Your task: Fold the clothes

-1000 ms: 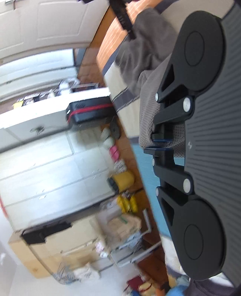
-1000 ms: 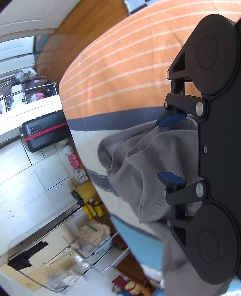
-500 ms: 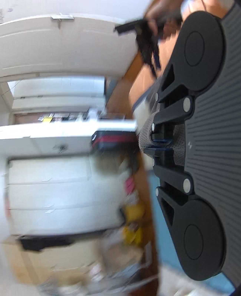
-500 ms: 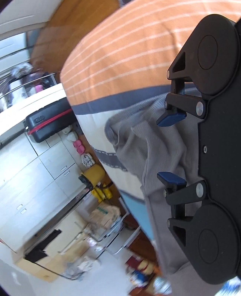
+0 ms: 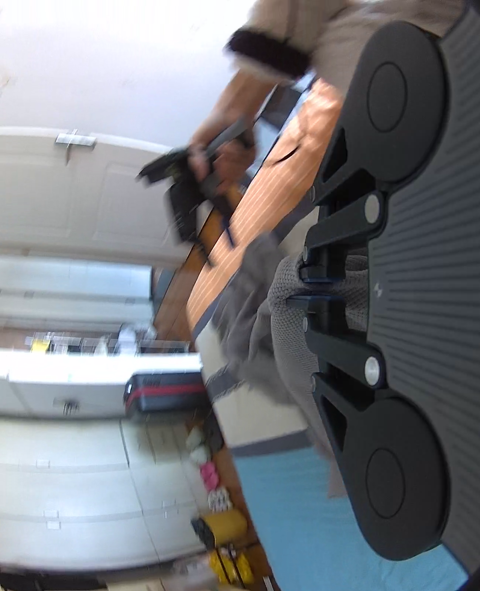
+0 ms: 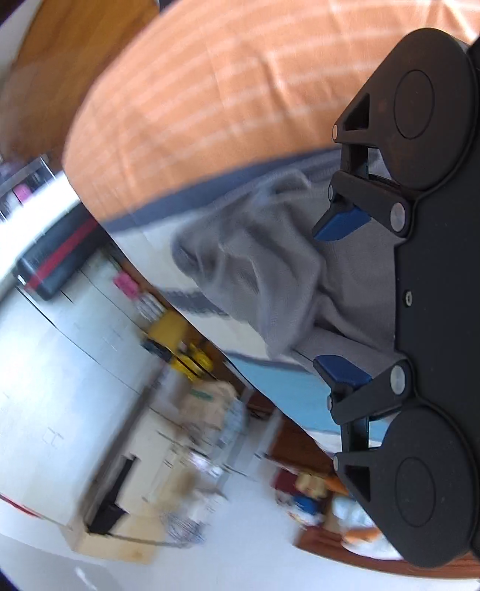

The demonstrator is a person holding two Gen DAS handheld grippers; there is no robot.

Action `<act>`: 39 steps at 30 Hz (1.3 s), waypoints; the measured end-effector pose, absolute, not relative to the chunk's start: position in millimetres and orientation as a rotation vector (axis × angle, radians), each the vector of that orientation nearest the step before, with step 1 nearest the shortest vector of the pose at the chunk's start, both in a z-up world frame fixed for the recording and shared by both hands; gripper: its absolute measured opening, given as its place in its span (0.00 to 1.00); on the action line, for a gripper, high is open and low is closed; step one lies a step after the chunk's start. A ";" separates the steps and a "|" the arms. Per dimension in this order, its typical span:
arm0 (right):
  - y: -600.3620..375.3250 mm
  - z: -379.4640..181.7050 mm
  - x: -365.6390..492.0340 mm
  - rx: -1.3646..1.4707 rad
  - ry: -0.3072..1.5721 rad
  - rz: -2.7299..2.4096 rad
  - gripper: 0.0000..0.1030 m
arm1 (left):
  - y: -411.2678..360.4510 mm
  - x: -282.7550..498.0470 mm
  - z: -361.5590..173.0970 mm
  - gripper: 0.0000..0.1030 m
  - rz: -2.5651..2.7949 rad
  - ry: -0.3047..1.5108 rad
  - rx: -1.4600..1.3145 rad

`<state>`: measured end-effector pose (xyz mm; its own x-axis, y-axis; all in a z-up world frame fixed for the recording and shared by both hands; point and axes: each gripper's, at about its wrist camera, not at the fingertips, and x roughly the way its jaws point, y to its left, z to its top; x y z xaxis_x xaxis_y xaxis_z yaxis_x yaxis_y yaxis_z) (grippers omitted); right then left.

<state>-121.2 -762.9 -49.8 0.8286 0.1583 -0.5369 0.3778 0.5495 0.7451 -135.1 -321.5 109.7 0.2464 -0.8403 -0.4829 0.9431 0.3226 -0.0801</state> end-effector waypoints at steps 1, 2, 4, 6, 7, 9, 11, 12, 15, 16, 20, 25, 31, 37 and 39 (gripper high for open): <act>-763.8 -48.7 -123.9 1.014 0.588 -0.137 0.72 | -314.8 -139.9 107.0 0.05 -1.269 0.482 0.243; -764.5 -46.9 -124.9 1.022 0.573 -0.133 0.72 | -308.9 -143.6 104.8 0.05 -1.307 0.483 0.232; -763.0 -41.4 -123.2 1.002 0.558 -0.146 0.72 | -299.9 -147.0 102.3 0.05 -1.395 0.509 0.183; -758.5 -38.3 -119.6 0.978 0.559 -0.154 0.72 | -292.4 -150.0 98.8 0.05 -1.477 0.538 0.143; -755.4 -37.4 -117.2 0.965 0.565 -0.157 0.72 | -293.7 -150.5 93.6 0.05 -1.497 0.568 0.155; -748.7 -38.3 -110.4 0.949 0.590 -0.148 0.72 | -303.1 -150.0 77.2 0.06 -1.505 0.651 0.211; -741.5 -40.8 -102.3 0.928 0.628 -0.132 0.72 | -315.4 -148.9 55.4 0.06 -1.450 0.724 0.283; -737.3 -42.3 -97.7 0.911 0.648 -0.128 0.72 | -322.2 -145.8 44.0 0.06 -1.417 0.761 0.309; -721.9 -50.6 -77.8 0.842 0.712 -0.140 0.72 | -335.9 -126.1 17.8 0.06 -1.349 0.871 0.301; -717.9 -54.7 -70.9 0.821 0.734 -0.146 0.72 | -337.0 -119.2 12.5 0.06 -1.335 0.901 0.281; -708.4 -75.6 -49.3 0.778 0.817 -0.169 0.72 | -333.8 -100.1 3.5 0.12 -1.311 0.961 0.223; -688.3 -75.3 -36.4 0.717 0.839 -0.129 0.72 | -323.2 -90.9 2.3 0.18 -1.264 0.979 0.169; -653.5 -89.7 -16.0 0.407 0.845 -0.164 0.53 | -314.6 -86.8 3.6 0.18 -1.185 0.990 0.152; -635.1 -29.6 -59.1 0.143 0.819 -0.246 0.09 | -308.7 -81.9 15.2 0.26 -1.162 0.949 0.148; -630.4 1.0 -88.1 0.074 0.808 -0.312 0.09 | -305.8 -78.3 17.6 0.39 -1.155 0.943 0.147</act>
